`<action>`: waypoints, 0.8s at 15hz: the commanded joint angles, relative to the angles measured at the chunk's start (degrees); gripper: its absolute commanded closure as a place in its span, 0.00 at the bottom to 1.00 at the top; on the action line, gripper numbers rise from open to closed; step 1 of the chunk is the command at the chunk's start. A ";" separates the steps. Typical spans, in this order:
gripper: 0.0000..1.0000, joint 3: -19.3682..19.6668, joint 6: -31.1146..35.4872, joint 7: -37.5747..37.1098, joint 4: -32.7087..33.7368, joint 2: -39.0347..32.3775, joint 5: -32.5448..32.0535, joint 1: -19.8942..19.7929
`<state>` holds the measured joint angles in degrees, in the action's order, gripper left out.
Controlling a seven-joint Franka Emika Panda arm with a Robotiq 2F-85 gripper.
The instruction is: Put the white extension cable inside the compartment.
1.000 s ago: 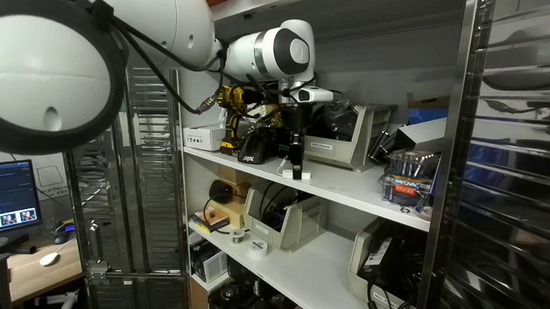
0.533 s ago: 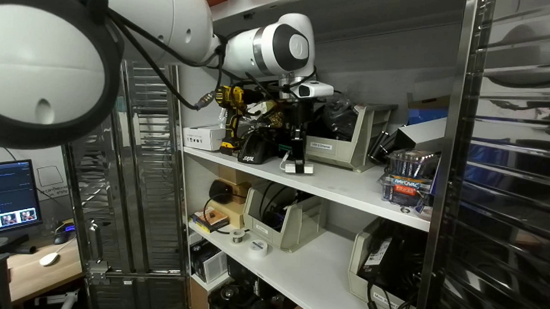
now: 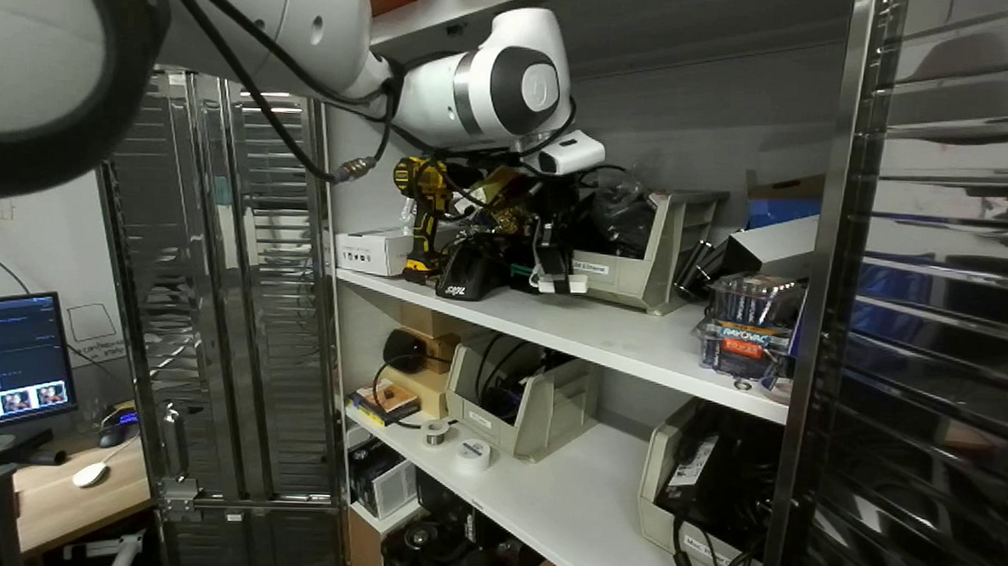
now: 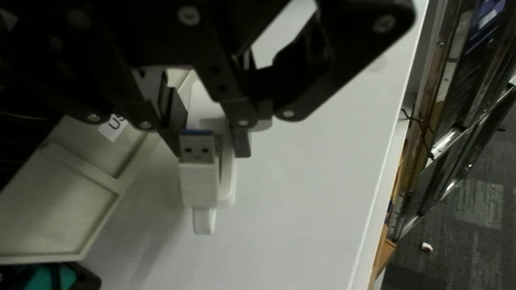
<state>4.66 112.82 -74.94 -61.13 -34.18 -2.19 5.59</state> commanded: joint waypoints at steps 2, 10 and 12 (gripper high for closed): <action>0.88 0.81 17.19 -9.44 -13.57 7.10 -0.04 1.42; 0.89 2.80 33.48 -18.46 -28.88 15.90 -5.08 3.28; 0.89 3.09 32.63 -18.91 -31.37 18.35 -7.28 3.38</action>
<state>6.19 143.76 -91.50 -85.74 -21.82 -6.12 7.59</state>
